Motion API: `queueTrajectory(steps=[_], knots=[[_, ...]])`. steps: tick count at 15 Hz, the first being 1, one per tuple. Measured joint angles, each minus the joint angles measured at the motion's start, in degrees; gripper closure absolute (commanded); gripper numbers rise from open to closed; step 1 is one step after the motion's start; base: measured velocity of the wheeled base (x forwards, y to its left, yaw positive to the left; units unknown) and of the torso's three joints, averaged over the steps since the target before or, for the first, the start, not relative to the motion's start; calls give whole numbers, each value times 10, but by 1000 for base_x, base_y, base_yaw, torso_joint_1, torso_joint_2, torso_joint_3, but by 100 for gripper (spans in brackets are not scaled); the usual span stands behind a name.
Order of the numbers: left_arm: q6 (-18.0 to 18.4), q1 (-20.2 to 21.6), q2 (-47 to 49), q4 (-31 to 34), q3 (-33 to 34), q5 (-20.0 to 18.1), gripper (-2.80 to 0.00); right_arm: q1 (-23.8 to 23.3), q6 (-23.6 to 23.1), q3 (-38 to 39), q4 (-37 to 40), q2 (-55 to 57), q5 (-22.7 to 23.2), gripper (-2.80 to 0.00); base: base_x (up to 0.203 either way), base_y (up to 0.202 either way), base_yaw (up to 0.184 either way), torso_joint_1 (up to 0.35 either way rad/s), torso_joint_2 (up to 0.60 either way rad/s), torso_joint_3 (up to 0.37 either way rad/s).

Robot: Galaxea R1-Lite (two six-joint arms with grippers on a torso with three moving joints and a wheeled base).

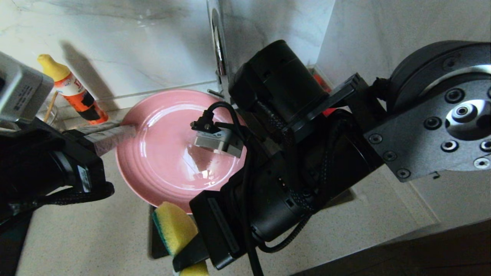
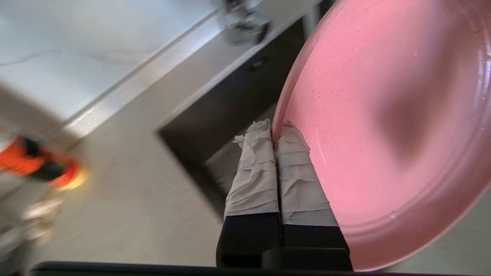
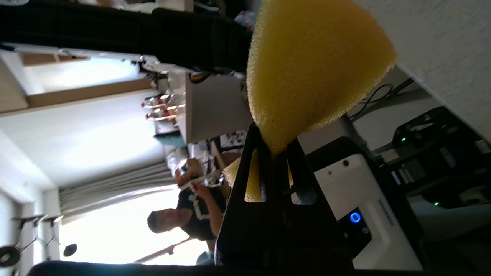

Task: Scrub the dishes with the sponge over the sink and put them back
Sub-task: Wipe the plate

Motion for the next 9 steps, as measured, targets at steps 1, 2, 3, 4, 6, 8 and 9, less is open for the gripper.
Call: queueTrajectory(steps=[1,2,3,4,6,8,9], knots=[[2,0,0,4,2,14,0,0,0,0,-8,0,-3,0,0,0,0,0,0,0],[5,0,0,5,3,26,0,0,0,0,-14,1,-9,0,0,0,0,0,0,0],[10,-1,0,5,3,36,0,0,0,0,-17,3,-13,0,0,0,0,0,0,0],[23,-5,0,5,4,52,0,0,0,0,-22,6,-21,0,0,0,0,0,0,0],[34,-14,0,4,7,62,0,0,0,0,-30,13,-30,0,0,0,0,0,0,0],[46,-26,-1,1,15,76,0,2,0,-1,-47,28,-60,0,0,0,0,0,0,0],[46,-28,-2,0,18,78,0,2,0,-1,-52,35,-72,0,0,0,0,0,0,0]])
